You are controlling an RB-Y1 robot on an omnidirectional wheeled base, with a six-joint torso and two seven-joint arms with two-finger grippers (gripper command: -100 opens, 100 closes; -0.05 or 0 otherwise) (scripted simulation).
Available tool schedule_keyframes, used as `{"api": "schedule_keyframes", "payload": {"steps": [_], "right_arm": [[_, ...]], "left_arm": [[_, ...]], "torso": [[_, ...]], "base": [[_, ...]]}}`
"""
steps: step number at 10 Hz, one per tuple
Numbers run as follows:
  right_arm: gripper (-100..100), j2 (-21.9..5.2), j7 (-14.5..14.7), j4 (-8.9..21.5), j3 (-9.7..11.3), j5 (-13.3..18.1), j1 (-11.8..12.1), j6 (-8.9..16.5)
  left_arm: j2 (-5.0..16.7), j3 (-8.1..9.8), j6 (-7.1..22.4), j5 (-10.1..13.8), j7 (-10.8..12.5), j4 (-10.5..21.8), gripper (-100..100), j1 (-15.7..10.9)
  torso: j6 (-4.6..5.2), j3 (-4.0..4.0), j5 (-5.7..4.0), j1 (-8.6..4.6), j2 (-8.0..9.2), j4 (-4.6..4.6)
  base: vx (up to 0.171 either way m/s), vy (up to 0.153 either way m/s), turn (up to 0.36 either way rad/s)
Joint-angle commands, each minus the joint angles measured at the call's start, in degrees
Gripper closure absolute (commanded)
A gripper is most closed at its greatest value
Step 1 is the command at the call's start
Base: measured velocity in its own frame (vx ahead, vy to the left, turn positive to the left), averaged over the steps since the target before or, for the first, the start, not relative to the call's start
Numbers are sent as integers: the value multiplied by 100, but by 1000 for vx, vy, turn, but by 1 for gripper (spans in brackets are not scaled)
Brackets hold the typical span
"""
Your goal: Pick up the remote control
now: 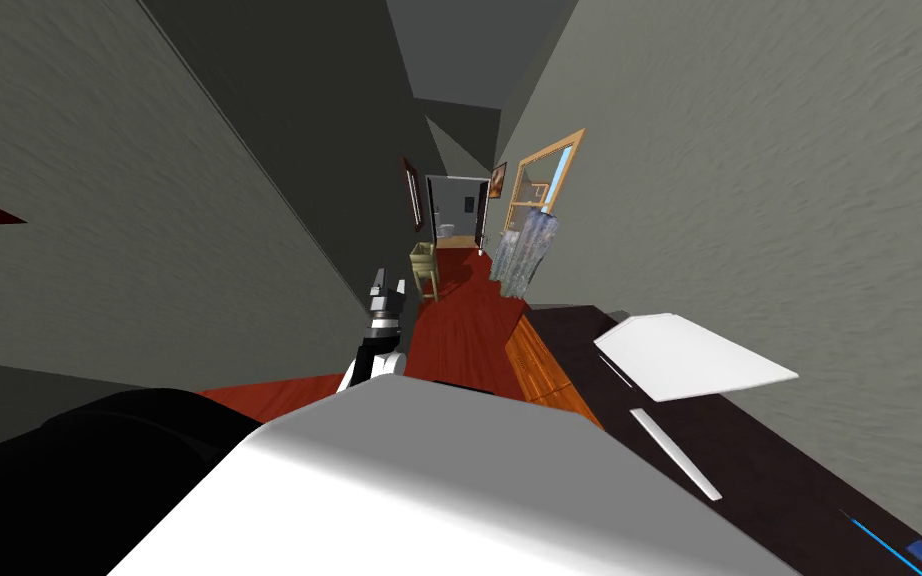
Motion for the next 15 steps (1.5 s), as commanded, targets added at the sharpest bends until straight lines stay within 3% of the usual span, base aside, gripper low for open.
{"api": "schedule_keyframes", "payload": {"steps": [1,2,5,8,10,12,14,15], "right_arm": [[-100,61,70,212,14,18,11,-104],[-100,-122,119,346,179,61,-27,-120],[-100,-289,164,907,334,104,-75,-135],[-100,-684,260,1744,717,231,-282,-173],[-100,-782,280,2031,817,272,-370,-184],[-100,-782,280,2095,817,272,-370,-184],[-100,-934,302,2530,974,350,-565,-203],[-100,-934,302,2457,974,350,-565,-203]], "left_arm": [[0,0,0,0,0,0,0,0],[0,0,0,0,0,0,0,0],[0,0,0,0,0,0,0,-1],[1,0,0,0,0,0,0,0],[1,1,0,0,0,0,0,1],[1,1,0,0,0,0,0,0],[0,0,0,0,0,0,0,-1],[1,1,0,0,0,0,0,0]], "torso": [[0,0,0,0,0,0],[2,7,0,7,13,3],[-3,2,-2,-14,2,1],[-8,-8,-5,-33,-15,-2],[-1,-7,-11,-41,-13,-2],[2,-1,-7,-22,-1,0],[-2,6,-3,-8,10,4],[-3,-1,-7,-36,-3,0]], "base": [[38,-20,-22],[55,-35,131],[72,-62,104],[111,-122,179],[89,-134,104],[39,-69,24],[63,-114,133],[65,-152,88]]}}
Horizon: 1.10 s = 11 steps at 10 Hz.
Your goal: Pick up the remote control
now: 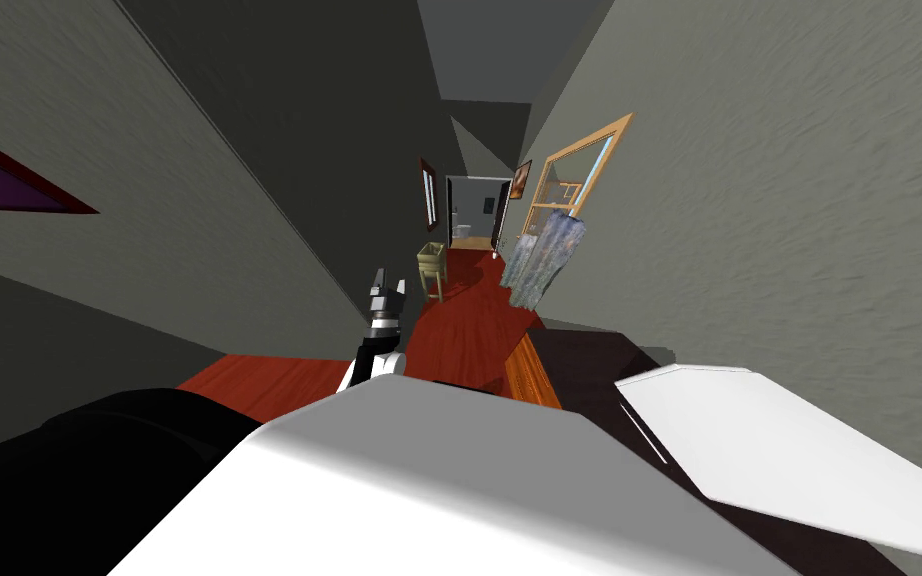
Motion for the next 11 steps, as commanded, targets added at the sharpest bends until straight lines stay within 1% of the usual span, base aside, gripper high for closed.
{"api": "schedule_keyframes", "payload": {"steps": [1,2,3,4,5,8,9,10,11], "right_arm": [[-100,79,-6,286,39,27,-94,-110],[-100,79,-6,304,39,27,-94,-110],[-100,25,-2,482,97,64,-200,-118],[-100,-12,-3,621,144,98,-310,-126],[-100,-12,-3,632,144,98,-310,-126],[-100,-5,-22,911,228,183,-619,-148],[-100,98,-36,960,253,217,-771,-159],[-100,98,-36,960,253,217,-771,-159],[-100,29,-51,806,247,205,-716,-68]], "left_arm": [[0,0,0,0,0,0,0,0],[-1,0,0,0,0,0,0,0],[-1,-1,0,0,0,0,0,-1],[-1,-1,0,0,0,0,0,-1],[0,0,0,0,0,0,0,0],[0,0,0,0,0,0,0,0],[0,0,0,0,0,0,0,0],[0,0,0,0,0,0,0,-1],[0,0,0,0,0,0,0,0]], "torso": [[0,0,0,0,0,0],[4,7,5,24,14,2],[5,14,10,49,24,5],[-1,11,10,35,19,4],[-3,3,2,-9,4,1],[-2,0,-2,-13,0,0],[0,6,-4,-16,12,2],[0,10,-5,-20,17,4],[4,8,-3,-3,14,3]], "base": [[19,-76,-2],[-3,-12,-18],[21,-64,96],[67,-196,148],[55,-171,76],[42,-181,101],[4,-210,112],[24,-158,42],[14,-58,9]]}}
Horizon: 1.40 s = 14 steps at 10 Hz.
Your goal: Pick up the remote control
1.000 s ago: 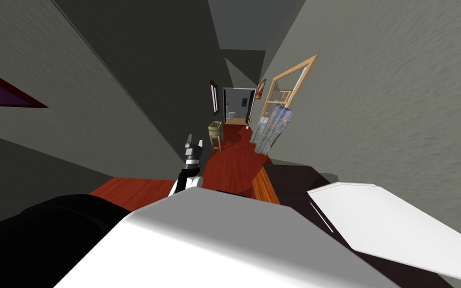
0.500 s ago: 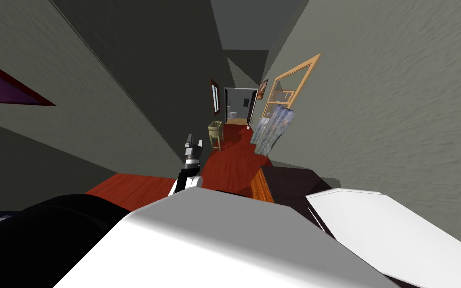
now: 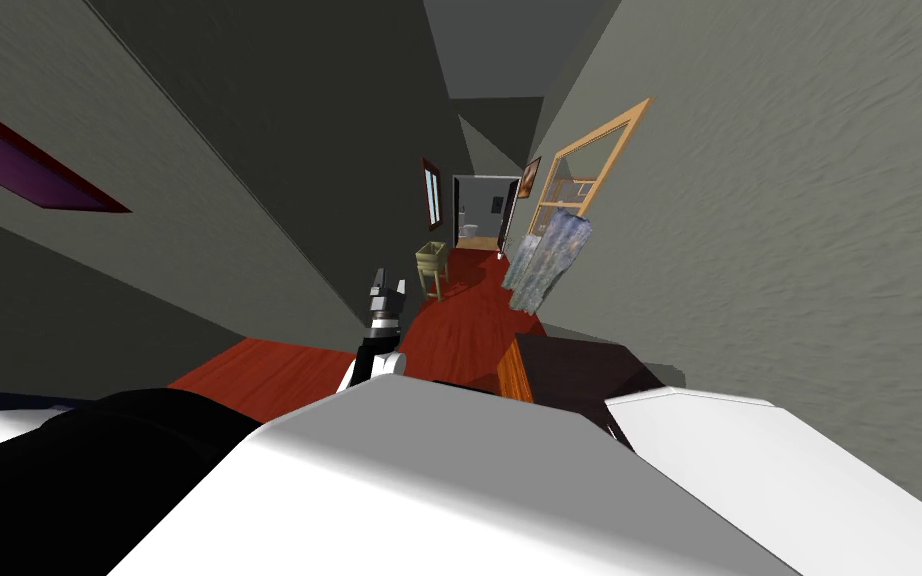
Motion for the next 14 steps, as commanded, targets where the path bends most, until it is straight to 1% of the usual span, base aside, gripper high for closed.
{"api": "schedule_keyframes", "payload": {"steps": [1,2,3,5,6,7,11,12,13,14], "right_arm": [[0,0,0,0,0,0,0,0],[-100,183,1,63,-38,56,-47,114],[-100,229,1,79,-47,70,-58,142],[-100,460,2,159,-94,141,-117,284],[-100,408,-7,177,-69,128,-123,205],[100,409,-10,160,-72,131,-120,235],[100,419,-11,152,-69,131,-117,219],[0,419,-11,152,-69,131,-117,220],[100,229,1,79,-47,70,-58,142],[100,229,1,79,-47,70,-58,142]], "left_arm": [[0,0,0,0,0,0,0,0],[0,0,0,0,0,0,0,0],[0,-1,0,0,0,0,0,-1],[0,0,0,0,0,0,0,-1],[0,0,0,0,0,0,0,-1],[-1,-1,0,0,0,0,0,0],[-1,-1,0,0,0,0,0,0],[-1,-1,0,0,0,0,0,0],[-1,-1,0,0,0,0,0,0],[-1,-1,0,0,0,0,0,0]], "torso": [[0,0,0,0,0,0],[1,2,5,21,4,1],[0,5,5,18,9,2],[0,9,3,13,15,4],[1,9,4,11,15,3],[1,7,6,20,11,3],[-2,7,6,14,10,4],[-2,7,6,14,10,4],[-2,7,6,14,10,3],[0,4,13,26,7,1]], "base": [[2,-14,3],[-13,-38,45],[-25,-52,39],[-23,-55,40],[-9,-27,8],[0,0,0],[0,0,0],[0,0,0],[12,34,-53],[15,48,-34]]}}
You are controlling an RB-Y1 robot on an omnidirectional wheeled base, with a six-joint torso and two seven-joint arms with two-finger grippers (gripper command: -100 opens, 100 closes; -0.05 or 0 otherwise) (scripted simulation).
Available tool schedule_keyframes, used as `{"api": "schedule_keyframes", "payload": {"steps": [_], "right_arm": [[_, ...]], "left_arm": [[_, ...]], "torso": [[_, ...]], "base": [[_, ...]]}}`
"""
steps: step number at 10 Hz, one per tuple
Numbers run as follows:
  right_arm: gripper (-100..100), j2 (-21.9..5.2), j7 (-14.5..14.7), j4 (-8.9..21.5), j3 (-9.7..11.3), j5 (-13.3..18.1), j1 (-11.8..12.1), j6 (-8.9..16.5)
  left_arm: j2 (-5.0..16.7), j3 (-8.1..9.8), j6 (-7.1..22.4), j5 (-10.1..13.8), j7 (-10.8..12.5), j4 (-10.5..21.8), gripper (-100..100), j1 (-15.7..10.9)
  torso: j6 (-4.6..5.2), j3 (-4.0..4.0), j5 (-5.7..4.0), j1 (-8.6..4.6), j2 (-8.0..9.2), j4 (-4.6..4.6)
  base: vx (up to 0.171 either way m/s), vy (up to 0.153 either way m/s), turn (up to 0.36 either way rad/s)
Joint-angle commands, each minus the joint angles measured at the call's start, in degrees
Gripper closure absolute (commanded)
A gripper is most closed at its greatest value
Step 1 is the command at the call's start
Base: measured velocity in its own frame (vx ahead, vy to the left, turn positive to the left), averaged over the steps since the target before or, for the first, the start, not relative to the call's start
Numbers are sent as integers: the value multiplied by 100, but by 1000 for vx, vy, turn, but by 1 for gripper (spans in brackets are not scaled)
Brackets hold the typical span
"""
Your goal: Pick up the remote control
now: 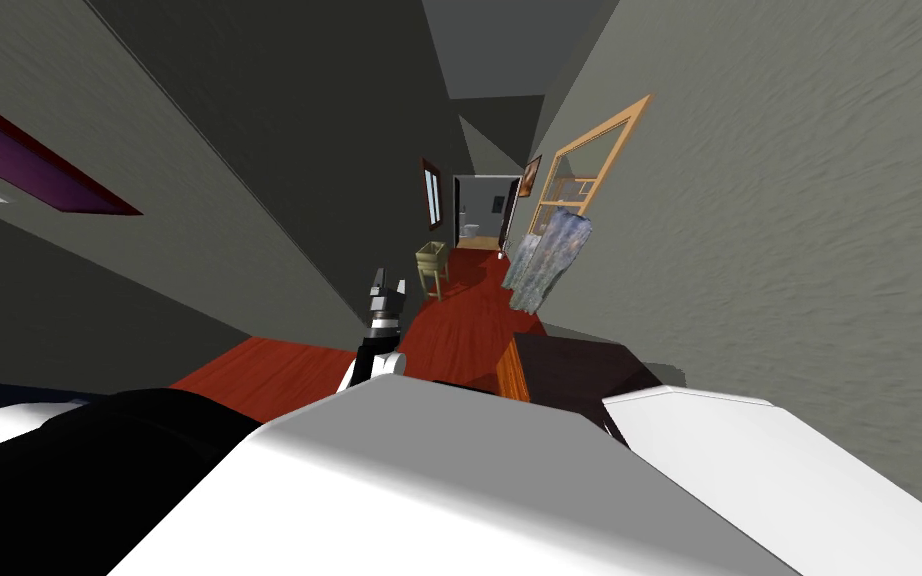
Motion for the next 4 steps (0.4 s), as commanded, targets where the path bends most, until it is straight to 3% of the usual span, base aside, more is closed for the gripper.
{"api": "schedule_keyframes", "payload": {"steps": [1,3,4], "right_arm": [[100,-95,30,83,26,-48,10,-176],[100,-141,9,-56,19,-49,45,-81],[0,-138,15,-41,18,-51,45,-99]], "left_arm": [[0,0,0,0,0,0,0,0],[0,0,0,0,0,0,0,0],[0,0,0,0,0,0,0,0]], "torso": [[0,0,0,0,0,0],[-1,-1,2,4,-2,-1],[-2,0,0,-6,0,0]], "base": [[15,62,-36],[11,29,-10],[0,0,0]]}}
